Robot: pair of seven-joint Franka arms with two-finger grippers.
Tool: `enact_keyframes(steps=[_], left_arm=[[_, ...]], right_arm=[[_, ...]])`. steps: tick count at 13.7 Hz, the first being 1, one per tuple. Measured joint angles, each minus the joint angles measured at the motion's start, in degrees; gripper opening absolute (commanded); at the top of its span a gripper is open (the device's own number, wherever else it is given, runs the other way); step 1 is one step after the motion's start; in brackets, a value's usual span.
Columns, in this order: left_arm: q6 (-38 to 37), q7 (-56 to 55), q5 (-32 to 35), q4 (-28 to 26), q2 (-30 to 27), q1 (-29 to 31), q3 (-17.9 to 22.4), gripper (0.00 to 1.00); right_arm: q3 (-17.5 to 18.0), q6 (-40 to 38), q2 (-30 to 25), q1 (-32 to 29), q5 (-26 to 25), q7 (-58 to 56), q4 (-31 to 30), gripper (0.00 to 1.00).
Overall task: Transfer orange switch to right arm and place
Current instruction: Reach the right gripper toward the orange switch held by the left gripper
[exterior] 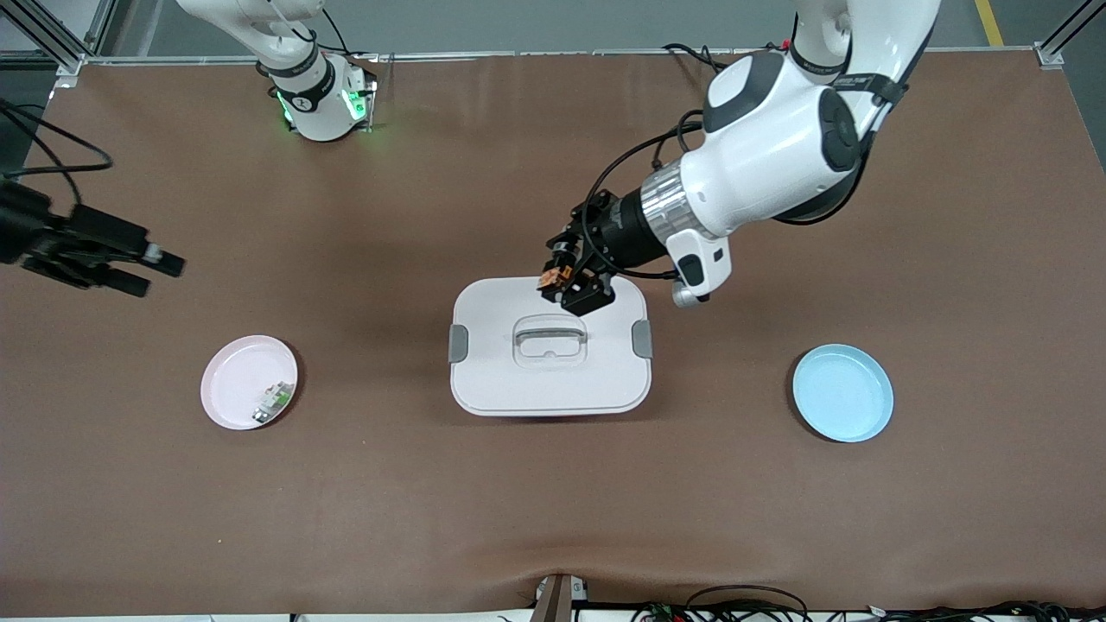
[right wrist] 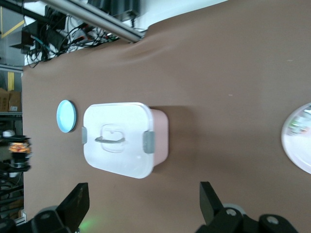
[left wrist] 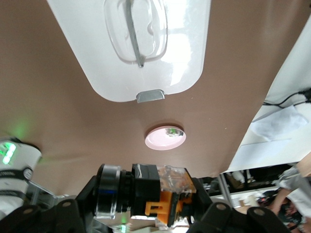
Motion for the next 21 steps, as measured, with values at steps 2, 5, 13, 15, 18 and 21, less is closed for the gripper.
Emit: enact_keyframes(steps=[2,5,13,15,18,21], left_arm=[[2.81,-4.32,0.11,0.0,1.19,-1.95,0.01,0.28],[5.48,-11.18,1.81,0.01,2.14,-4.28,0.04,0.28],[11.02,-21.43,8.52,0.02,4.68,-11.89,1.36,0.29],[11.23,-21.43,8.53,0.04,4.76,-13.31,2.33,0.29],[11.75,-21.43,8.6,0.07,4.76,-14.72,2.89,0.29],[11.81,-21.43,9.34,0.13,4.76,-14.93,2.96,0.29]], right_arm=[[0.13,3.51,-0.03,3.84,4.01,1.42,-1.66,1.0],[0.11,5.86,-0.02,6.04,9.42,2.19,-4.87,1.0],[0.12,8.83,-0.08,11.8,10.02,2.73,-12.36,1.0],[0.12,9.82,-0.1,13.65,10.02,3.02,-13.36,1.0],[0.1,10.38,-0.52,14.49,10.03,4.14,-15.13,1.0],[0.09,14.18,-2.42,17.19,10.09,9.09,-18.33,1.0]])
